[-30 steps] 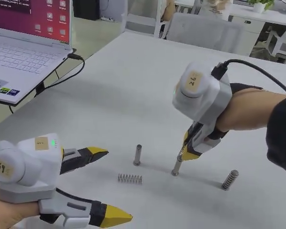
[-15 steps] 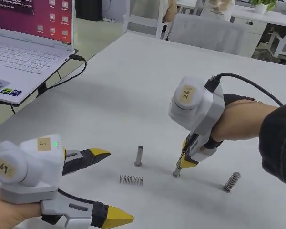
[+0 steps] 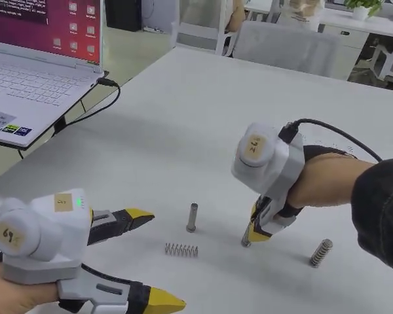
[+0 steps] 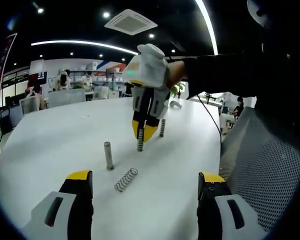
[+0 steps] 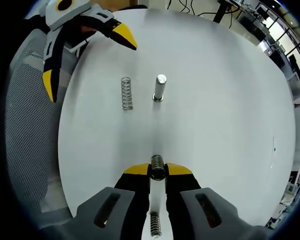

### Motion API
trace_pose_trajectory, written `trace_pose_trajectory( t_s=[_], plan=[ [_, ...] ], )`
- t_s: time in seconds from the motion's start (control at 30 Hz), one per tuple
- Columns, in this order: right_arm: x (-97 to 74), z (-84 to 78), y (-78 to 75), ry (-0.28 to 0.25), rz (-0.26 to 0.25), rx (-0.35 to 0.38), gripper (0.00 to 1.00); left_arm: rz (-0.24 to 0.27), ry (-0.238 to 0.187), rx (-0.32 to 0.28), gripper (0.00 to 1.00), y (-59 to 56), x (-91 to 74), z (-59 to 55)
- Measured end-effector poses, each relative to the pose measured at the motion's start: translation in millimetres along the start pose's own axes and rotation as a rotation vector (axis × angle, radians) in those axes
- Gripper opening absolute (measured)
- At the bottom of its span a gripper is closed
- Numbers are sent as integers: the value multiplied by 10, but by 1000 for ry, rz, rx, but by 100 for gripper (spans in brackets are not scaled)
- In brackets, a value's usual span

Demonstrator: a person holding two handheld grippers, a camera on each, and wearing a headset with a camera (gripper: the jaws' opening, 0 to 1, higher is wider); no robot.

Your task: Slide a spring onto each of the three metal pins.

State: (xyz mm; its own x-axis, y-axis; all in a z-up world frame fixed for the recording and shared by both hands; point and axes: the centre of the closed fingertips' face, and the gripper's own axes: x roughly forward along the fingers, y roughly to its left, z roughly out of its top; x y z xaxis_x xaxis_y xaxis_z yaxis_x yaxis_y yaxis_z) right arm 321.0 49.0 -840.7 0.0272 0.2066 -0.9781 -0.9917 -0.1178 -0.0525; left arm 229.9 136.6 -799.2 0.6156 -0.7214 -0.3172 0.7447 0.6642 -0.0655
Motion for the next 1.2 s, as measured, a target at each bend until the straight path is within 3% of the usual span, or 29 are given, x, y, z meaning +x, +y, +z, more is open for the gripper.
trace_pose_trajectory(
  t_s=[0.53,0.87,1.2],
  plan=[
    [51,6,24,-6,12,-6,10,4,1,-3,82,9,-6,-22],
    [18,45,32,-29,6,-5,18,2,3,-2,82,-6,-2,-22],
    [-100,241,62,-75,-17,-36,22,1,1,-1,81,-25,-1,-10]
  ],
)
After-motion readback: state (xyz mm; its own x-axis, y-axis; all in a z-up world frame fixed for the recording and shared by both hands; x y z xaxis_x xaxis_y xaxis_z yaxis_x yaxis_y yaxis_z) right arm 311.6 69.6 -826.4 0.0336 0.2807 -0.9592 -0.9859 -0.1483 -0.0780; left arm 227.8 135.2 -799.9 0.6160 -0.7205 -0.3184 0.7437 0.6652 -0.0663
